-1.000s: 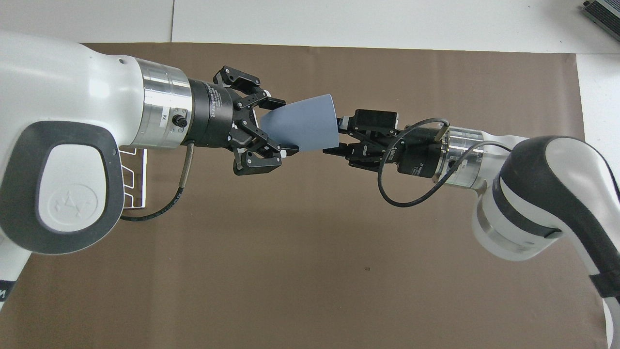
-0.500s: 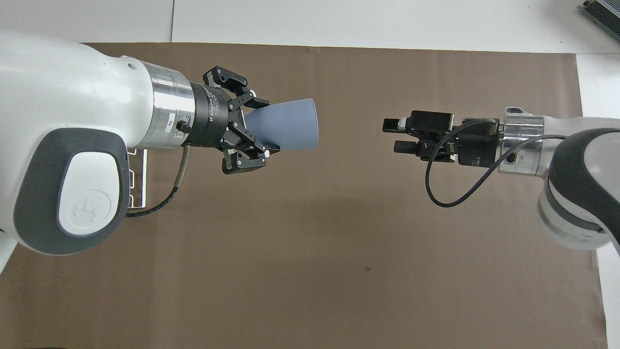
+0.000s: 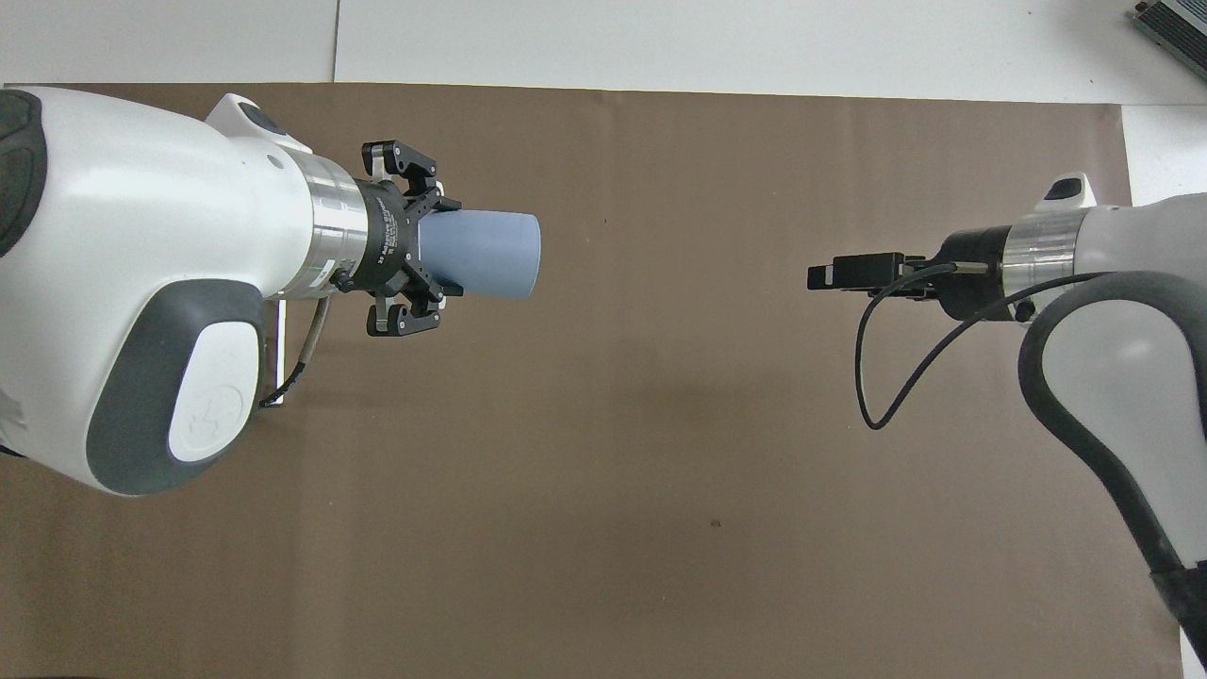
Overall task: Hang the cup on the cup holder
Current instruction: 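Open the right gripper and withdraw while the left gripper carries the cup, then lower the cup onto a rack hook with the left gripper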
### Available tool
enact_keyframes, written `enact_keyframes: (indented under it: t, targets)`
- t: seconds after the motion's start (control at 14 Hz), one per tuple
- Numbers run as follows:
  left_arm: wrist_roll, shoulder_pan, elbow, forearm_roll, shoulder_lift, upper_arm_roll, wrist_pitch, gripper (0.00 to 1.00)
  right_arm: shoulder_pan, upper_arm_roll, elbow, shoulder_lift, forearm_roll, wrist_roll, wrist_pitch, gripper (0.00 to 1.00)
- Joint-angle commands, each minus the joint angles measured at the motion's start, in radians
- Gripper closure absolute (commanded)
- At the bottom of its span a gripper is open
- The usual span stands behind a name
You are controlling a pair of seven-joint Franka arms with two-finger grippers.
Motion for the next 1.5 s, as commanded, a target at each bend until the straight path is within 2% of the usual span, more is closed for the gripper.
enact_keyframes:
  t: [0.0,0.21,0.36,0.57,0.71,1.07,1.21,1.43]
  targets:
    - [0.126,0.051,-0.094,0.062,-0.057,0.003,0.055,1.0,0.003,0.011,0.009,0.001,-0.219,0.026,0.02,0.0]
    - [0.266,0.097,-0.189,0.186,-0.095,0.003,0.121,1.0,-0.002,0.009,0.032,0.001,-0.41,0.024,0.016,0.0]
    - [0.33,0.138,-0.215,0.218,-0.102,0.003,0.185,1.0,-0.013,0.005,0.055,0.0,-0.519,0.023,0.002,0.0]
    - [0.537,0.189,-0.217,0.273,-0.1,0.003,0.192,1.0,-0.065,0.005,0.139,0.003,-0.509,0.024,-0.059,0.0]
    - [0.545,0.217,-0.231,0.396,-0.1,0.003,0.208,1.0,-0.08,0.003,0.204,0.003,-0.507,0.033,-0.128,0.0]
    - [0.551,0.24,-0.275,0.667,-0.07,0.003,0.297,1.0,-0.111,-0.012,0.388,0.005,-0.554,0.162,-0.444,0.0]
    - [0.588,0.264,-0.274,0.743,-0.053,0.003,0.311,1.0,-0.146,-0.011,0.37,-0.009,-0.556,0.191,-0.493,0.0]
    - [0.617,0.275,-0.274,0.795,-0.036,0.005,0.323,1.0,-0.146,-0.009,0.351,-0.022,-0.556,0.199,-0.524,0.0]
